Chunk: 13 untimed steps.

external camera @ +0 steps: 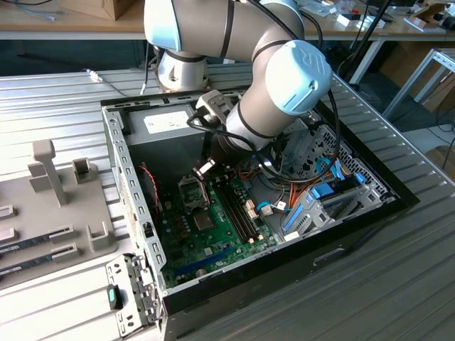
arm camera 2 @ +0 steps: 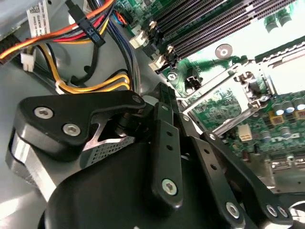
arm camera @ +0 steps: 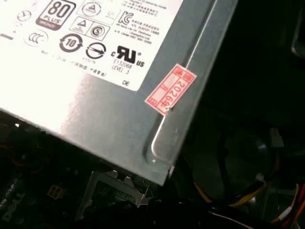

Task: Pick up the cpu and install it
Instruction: 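Close the cpu cover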

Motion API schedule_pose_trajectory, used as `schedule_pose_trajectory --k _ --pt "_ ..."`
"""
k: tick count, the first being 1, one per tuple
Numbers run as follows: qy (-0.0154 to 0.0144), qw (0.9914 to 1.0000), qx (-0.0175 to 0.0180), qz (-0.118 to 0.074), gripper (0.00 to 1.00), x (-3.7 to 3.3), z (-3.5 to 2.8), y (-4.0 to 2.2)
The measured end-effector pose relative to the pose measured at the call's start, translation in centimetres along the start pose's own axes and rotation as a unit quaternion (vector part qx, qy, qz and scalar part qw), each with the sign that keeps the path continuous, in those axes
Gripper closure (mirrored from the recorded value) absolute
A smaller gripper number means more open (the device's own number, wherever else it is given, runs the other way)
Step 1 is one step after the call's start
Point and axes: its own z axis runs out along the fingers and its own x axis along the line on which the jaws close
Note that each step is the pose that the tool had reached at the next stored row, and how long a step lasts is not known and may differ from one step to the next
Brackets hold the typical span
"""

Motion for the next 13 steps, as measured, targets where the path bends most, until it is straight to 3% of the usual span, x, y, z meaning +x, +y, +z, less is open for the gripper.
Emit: schedule_pose_trajectory --k 4,13 --pt "0.006 0.99983 0.0 -0.017 0.89 0.0 -0.03 -0.04" --pt "0.0119 0.99928 -0.0009 -0.036 0.89 0.01 -0.67 0.13"
